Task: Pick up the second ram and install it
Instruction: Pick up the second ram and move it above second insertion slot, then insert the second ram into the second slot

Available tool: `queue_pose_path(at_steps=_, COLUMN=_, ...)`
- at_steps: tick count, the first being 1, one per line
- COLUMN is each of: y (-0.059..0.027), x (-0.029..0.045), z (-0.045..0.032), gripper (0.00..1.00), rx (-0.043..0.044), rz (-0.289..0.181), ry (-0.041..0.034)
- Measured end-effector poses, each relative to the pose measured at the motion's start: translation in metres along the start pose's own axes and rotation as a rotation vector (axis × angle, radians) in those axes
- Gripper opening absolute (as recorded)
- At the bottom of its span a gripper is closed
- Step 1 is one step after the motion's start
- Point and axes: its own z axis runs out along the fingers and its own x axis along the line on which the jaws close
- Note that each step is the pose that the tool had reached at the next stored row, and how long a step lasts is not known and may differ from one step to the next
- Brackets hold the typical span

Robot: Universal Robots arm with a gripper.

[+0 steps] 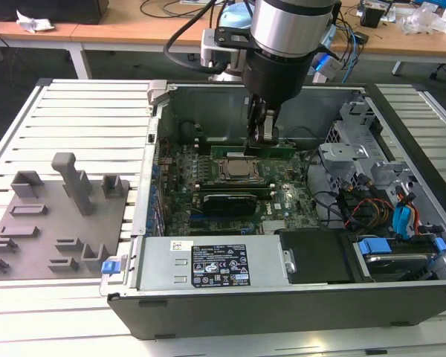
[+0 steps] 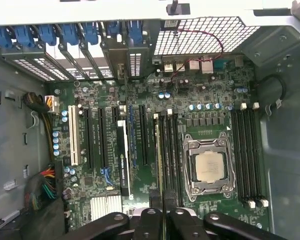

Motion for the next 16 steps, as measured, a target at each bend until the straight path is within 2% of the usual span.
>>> queue_pose_path(at_steps=5, y=-0.0001, x=0.0000, z=0.0001, gripper=0.13, rx=0.0000, rz=0.000, ry=-0.0005)
queue_pose_path(at_steps=6, y=-0.0003, x=0.0000, z=0.0022, gripper=0.13, rx=-0.0019, rz=-0.001, ry=-0.0240)
queue_pose_path(at_steps=8, y=-0.0003, x=0.0000, z=0.0031, gripper=0.13, rx=-0.0044, rz=-0.003, ry=-0.0575)
queue_pose_path(at_steps=9, y=-0.0003, x=0.0000, z=0.0045, gripper=0.13, rx=-0.0049, rz=-0.004, ry=-0.0652)
queue_pose_path(at_steps=11, y=-0.0006, x=0.0002, z=0.0079, gripper=0.13, rx=-0.0052, rz=-0.004, ry=-0.0676)
queue_pose_path(at_steps=16, y=-0.0011, x=0.0006, z=0.0151, gripper=0.13, rx=-0.0052, rz=-0.004, ry=-0.0678)
